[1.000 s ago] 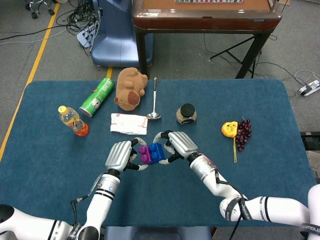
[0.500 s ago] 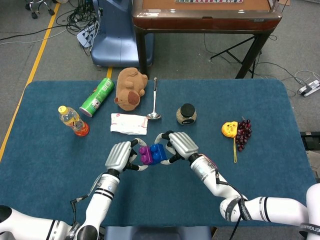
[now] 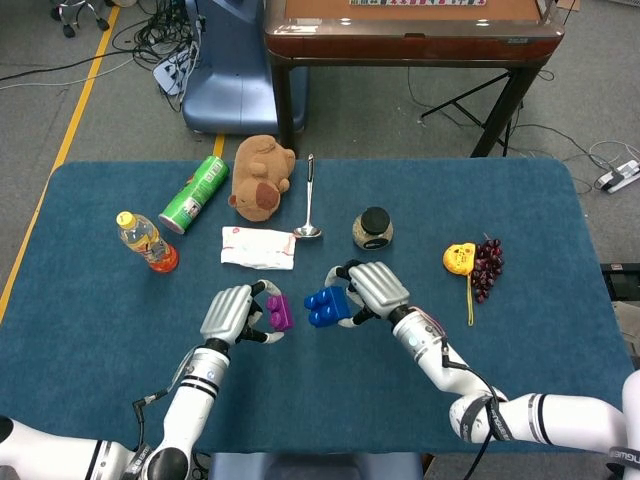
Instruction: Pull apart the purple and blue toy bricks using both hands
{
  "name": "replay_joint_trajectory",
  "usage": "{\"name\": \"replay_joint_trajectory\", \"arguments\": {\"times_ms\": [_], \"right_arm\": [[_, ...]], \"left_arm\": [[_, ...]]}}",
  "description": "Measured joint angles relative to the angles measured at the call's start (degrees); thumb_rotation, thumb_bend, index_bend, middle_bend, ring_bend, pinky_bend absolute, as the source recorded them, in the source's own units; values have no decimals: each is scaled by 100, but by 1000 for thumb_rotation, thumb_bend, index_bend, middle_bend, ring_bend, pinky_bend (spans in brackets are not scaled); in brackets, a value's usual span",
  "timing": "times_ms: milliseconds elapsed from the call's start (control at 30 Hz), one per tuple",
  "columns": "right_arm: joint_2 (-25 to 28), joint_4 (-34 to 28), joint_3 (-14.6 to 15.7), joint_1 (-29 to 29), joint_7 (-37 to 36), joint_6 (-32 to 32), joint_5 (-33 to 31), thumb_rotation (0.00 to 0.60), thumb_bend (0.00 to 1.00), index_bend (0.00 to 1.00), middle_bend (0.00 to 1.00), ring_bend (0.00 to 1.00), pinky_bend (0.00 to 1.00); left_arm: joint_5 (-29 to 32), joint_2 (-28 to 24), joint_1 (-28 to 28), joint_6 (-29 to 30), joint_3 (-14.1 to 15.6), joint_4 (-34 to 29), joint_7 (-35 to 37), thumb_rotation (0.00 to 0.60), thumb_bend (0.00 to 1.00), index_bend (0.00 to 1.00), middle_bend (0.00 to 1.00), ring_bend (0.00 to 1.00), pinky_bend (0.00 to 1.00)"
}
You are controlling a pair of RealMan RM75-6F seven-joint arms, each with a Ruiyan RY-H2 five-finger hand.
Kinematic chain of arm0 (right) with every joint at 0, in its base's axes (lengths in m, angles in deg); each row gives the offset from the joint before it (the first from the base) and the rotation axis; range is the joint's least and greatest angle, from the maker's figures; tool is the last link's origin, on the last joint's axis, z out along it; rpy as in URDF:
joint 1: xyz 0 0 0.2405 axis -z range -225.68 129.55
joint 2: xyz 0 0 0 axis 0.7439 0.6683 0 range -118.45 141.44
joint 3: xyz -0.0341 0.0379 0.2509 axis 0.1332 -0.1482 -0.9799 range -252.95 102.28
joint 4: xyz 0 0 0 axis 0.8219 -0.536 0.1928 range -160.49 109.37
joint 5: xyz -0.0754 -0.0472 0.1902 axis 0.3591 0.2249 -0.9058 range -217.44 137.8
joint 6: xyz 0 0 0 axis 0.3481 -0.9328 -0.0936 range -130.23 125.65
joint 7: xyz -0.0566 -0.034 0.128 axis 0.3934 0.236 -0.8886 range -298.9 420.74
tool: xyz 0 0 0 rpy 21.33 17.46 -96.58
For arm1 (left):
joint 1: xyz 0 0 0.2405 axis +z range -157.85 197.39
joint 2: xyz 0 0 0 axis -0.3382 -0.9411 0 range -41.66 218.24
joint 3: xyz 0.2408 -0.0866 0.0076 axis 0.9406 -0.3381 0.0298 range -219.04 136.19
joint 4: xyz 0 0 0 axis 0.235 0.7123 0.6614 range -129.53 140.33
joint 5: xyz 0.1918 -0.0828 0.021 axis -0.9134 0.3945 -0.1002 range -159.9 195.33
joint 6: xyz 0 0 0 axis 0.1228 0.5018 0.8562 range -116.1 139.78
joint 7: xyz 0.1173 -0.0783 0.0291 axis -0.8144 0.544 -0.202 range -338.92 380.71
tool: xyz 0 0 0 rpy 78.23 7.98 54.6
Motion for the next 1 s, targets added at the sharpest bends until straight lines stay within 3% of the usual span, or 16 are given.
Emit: {"name": "replay_joint_trajectory", "arguments": {"times_ms": [200,300,367,500,567,667,833,900,933,1000], "right_arm": [[176,4,186,-35,507,22,-216,600,110,653,1000,1000,1000],[232,19,276,-73,795,42,-308,600,33,604,1000,1000,1000],[240,40,331,-93,1002,108,-370,600,1,473,1000,1000,1000],[286,33,408,-120,1245,193,-534,600,0,188,1000,1000,1000],[358,-13,425,-121,1280,200,-561,600,0,107,996,988,1000],[506,-129,452,-100,1314,223,-545,600,0,8,895,865,952],[872,-415,492,10,1290,306,-437,600,0,0,624,616,883],[1065,-544,506,111,1218,394,-322,600,0,0,536,522,785],[1155,-596,513,161,1172,430,-265,600,0,0,497,467,688],[1389,-699,535,279,1034,481,-112,600,0,0,385,306,383]], "left_arm": [[-31,-44,-5,-122,273,208,-216,600,172,658,1000,842,1000],[-147,6,-42,-161,535,403,-469,600,172,640,1000,835,1000],[-270,80,-68,-173,729,558,-660,600,172,556,1000,827,1000],[-464,232,-108,-169,1004,812,-1017,600,102,175,1000,809,999],[-574,293,-109,-139,1060,897,-1117,600,47,81,1000,803,998],[-751,316,-78,-24,1109,947,-1190,600,16,2,998,783,987],[-987,187,95,217,1145,868,-1214,600,9,0,943,732,957],[-1037,114,189,276,1146,815,-1128,600,10,3,865,687,931],[-1097,47,258,323,1154,782,-1063,600,10,16,825,669,924],[-1242,-62,350,400,1174,748,-923,600,10,107,672,614,907]]}}
